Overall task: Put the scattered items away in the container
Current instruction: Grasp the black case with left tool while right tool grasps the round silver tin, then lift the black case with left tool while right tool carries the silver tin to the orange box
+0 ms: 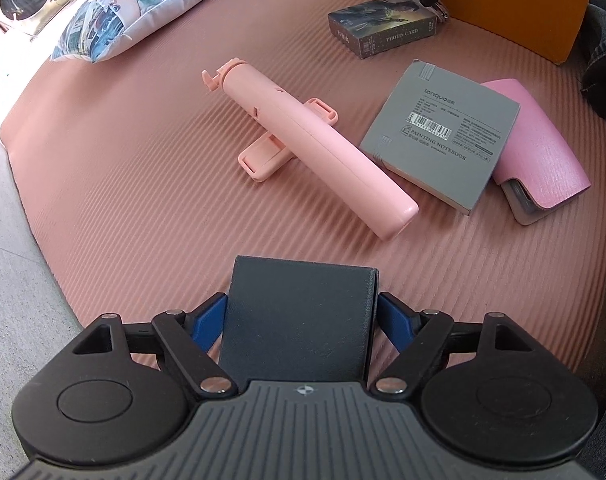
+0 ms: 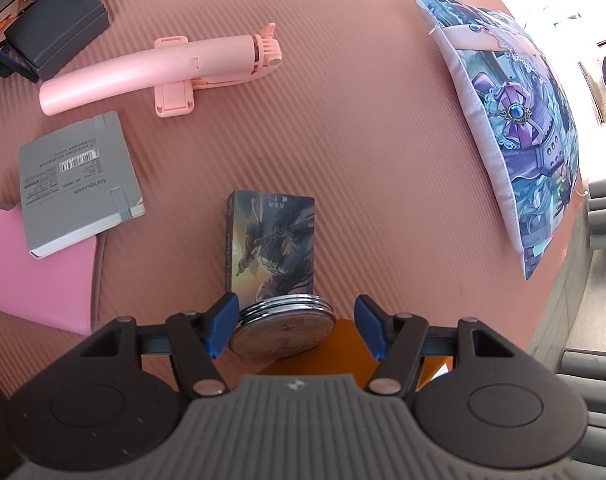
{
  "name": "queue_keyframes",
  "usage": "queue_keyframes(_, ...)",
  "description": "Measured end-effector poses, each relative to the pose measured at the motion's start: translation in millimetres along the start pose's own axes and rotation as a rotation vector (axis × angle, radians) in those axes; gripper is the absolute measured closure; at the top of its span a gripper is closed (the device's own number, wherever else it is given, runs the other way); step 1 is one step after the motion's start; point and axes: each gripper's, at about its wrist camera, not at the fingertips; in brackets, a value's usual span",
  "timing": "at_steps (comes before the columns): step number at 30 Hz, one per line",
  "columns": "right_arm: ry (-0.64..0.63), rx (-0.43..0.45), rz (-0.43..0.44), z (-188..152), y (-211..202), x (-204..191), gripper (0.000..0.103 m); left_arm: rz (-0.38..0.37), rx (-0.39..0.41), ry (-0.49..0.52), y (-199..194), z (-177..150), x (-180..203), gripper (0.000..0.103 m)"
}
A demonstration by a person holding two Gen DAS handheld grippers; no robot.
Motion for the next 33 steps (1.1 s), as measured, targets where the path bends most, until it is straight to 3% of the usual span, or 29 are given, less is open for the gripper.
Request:
queue_keyframes(8,-0.015,-0.030,0.025,4.3,10.2,-0.5,0.036,-0.030,0.016,-0.063,-2.1,2.5,-5.3,0.010)
queue_keyframes(23,-0.049,-0.055,0.038,5.4,22.1,3.0,0.039,-0.009,0.041,-0.124,-10.3,1.4,-7.6,0.010)
queue_keyframes(27,-0.032,-0.047,0.056,4.7,12.7,7.2,0.050,-0.012,0.053,-0.153,-16.1,1.1,-11.1,0.010)
queue_keyframes(30,-0.008,-0.052,0.063,5.1,5.8,12.2,0.074,-0.011,0.064,-0.172,-21.0,1.4,-11.4,0.010)
queue_keyframes(33,0.006,-0.087,0.042,2.5,5.5,16.0,0.075,-0.021,0.078,-0.198,-27.5,1.7,-14.6,0.010)
Point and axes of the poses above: each gripper's, at about its wrist camera, not at the fingertips, and y roughly the way its jaws point, x to its right, z to its top, and after that the axes turned 9 degrees about -x, right-handed
